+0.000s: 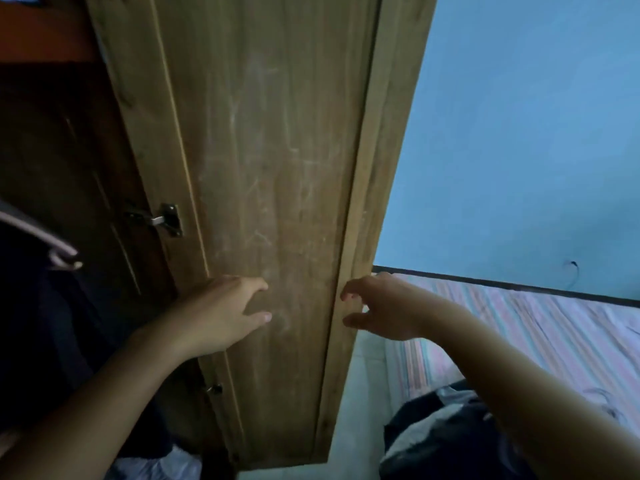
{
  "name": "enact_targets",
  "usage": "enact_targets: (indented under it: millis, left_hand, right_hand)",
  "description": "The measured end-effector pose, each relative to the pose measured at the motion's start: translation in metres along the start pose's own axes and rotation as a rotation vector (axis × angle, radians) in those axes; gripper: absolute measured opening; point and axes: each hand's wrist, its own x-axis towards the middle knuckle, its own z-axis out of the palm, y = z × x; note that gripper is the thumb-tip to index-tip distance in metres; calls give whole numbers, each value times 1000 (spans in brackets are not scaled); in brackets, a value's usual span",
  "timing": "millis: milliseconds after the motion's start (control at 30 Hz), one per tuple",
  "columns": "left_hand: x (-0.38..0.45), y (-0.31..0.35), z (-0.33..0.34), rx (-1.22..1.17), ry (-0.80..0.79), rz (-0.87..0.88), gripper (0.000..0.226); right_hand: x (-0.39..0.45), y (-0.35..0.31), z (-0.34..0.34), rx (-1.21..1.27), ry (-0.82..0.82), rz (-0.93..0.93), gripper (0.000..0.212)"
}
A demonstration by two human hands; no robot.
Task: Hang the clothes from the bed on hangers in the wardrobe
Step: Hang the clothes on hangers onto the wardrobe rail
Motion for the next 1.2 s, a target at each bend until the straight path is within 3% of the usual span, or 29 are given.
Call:
enact_targets:
  millis: [633, 933, 1200]
  left_hand:
    - [125, 264, 149, 255, -161, 581, 49]
    - [154, 355, 222, 242, -254, 739, 49]
    - [176, 431, 300, 225, -382, 866, 43]
  right_hand:
    - [-162, 235, 52, 99, 111, 497, 46]
    - [-230, 314, 92, 179, 198, 757, 23]
    - [-275, 386, 135, 395, 246, 901, 31]
